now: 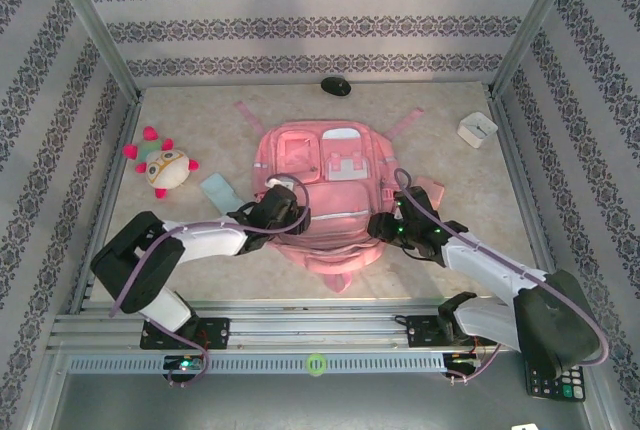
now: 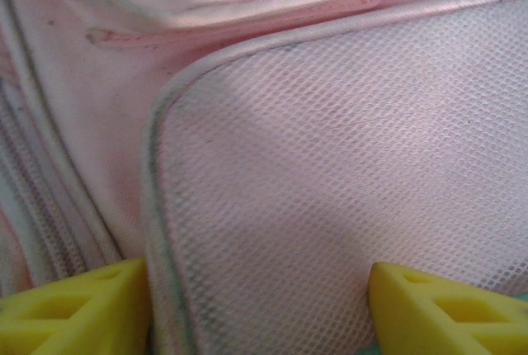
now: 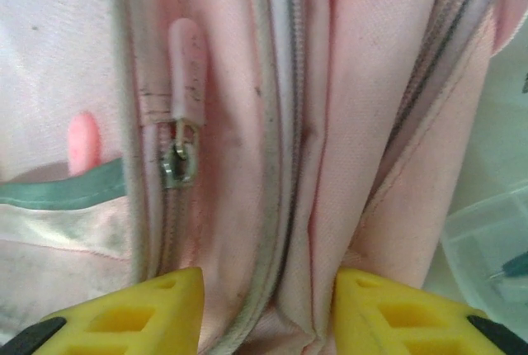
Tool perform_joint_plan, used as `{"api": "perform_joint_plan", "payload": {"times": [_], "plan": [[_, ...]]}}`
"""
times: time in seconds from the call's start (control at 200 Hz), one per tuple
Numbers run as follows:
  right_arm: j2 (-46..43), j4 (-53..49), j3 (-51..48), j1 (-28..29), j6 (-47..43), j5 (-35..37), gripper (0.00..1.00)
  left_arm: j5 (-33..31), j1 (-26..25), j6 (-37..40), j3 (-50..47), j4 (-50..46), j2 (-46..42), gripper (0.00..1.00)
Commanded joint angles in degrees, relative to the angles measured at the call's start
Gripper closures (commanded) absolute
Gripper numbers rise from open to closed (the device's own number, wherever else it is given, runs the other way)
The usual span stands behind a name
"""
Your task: Pack books, pencil case, and school supplies into a backpack
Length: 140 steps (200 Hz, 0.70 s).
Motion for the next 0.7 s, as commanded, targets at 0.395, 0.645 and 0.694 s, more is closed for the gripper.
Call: {"api": "perform_joint_plan", "payload": {"times": [0.395,0.645,0.694], "plan": [[3.8,5.1,2.9,14.0,2.9,-0.3,0.51,-6.2,-0.8,-2.6,-9.7,-19.3,-23.1,0.26],[-11.7,-11.4,6.1,2.1,-2.0,-5.5,0.45,-6.9,-0.9,14.4,-1.6,-23.5,-26.3,0.20],[-14.1,-15.0,6.8,-1.7,-4.1,-7.7,0.45,-6.1,-0.9,18.1,-0.9,-23.0,-26.3,0.20]]}}
